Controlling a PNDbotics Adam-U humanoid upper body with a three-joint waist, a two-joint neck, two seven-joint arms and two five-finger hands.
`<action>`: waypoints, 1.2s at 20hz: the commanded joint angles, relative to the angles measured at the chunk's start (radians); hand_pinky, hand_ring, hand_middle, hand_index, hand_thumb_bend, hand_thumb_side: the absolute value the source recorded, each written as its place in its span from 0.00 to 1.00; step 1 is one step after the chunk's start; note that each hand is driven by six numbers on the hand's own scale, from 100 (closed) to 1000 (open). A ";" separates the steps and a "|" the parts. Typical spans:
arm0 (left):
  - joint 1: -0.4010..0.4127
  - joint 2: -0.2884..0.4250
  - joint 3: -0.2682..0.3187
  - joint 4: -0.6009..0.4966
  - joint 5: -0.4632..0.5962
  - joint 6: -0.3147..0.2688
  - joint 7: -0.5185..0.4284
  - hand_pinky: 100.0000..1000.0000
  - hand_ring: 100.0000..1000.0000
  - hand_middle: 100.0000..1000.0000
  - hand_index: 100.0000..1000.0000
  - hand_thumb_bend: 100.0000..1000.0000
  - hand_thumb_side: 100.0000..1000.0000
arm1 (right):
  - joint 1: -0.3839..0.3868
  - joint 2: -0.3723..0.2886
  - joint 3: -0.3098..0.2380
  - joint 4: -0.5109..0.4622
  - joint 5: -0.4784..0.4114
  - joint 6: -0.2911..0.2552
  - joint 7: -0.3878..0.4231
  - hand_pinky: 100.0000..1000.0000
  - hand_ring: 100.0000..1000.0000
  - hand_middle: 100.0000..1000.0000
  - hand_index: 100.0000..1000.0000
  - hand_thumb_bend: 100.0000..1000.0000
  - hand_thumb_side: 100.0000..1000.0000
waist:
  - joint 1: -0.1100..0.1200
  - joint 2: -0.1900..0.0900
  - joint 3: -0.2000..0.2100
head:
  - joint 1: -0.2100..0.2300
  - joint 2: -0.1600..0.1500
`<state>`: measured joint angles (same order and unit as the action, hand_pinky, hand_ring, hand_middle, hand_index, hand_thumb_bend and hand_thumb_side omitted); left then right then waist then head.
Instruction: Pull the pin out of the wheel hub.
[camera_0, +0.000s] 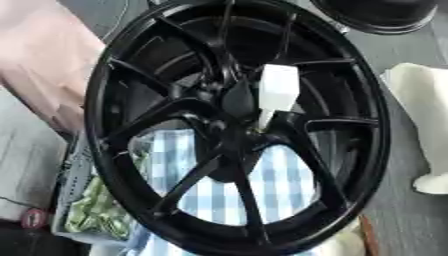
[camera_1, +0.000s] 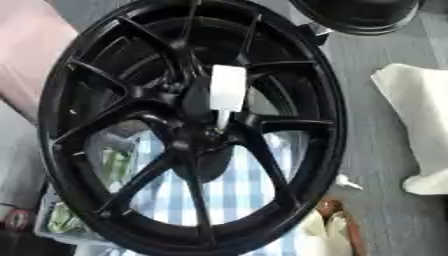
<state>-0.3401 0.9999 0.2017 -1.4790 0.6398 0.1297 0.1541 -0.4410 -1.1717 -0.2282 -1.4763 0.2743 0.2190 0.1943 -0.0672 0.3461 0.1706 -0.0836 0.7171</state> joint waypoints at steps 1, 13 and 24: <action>0.004 0.051 0.028 -0.003 0.011 -0.009 0.011 0.75 0.71 0.56 0.68 0.10 0.67 | 0.017 -0.031 -0.051 0.049 0.044 0.010 0.037 0.82 0.78 0.59 0.74 0.00 0.00 | 0.010 -0.029 -0.004 | 0.005 0.005; 0.017 0.049 0.031 0.003 0.015 -0.014 0.012 0.75 0.71 0.56 0.68 0.11 0.67 | 0.036 -0.010 -0.094 0.100 0.060 0.000 0.050 0.87 0.96 0.92 0.88 0.29 0.00 | 0.020 -0.040 -0.018 | 0.003 0.007; 0.005 0.047 0.027 -0.001 0.017 -0.015 0.010 0.75 0.71 0.56 0.67 0.11 0.67 | -0.003 0.000 -0.068 -0.006 -0.024 -0.020 -0.055 0.82 0.84 0.76 0.83 0.00 0.03 | 0.016 -0.042 -0.012 | -0.002 0.005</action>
<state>-0.3241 1.0002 0.2140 -1.4702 0.6518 0.1186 0.1641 -0.4314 -1.1384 -0.2892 -1.4513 0.2641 0.2008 0.1608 -0.0530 0.3319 0.1582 -0.0831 0.7200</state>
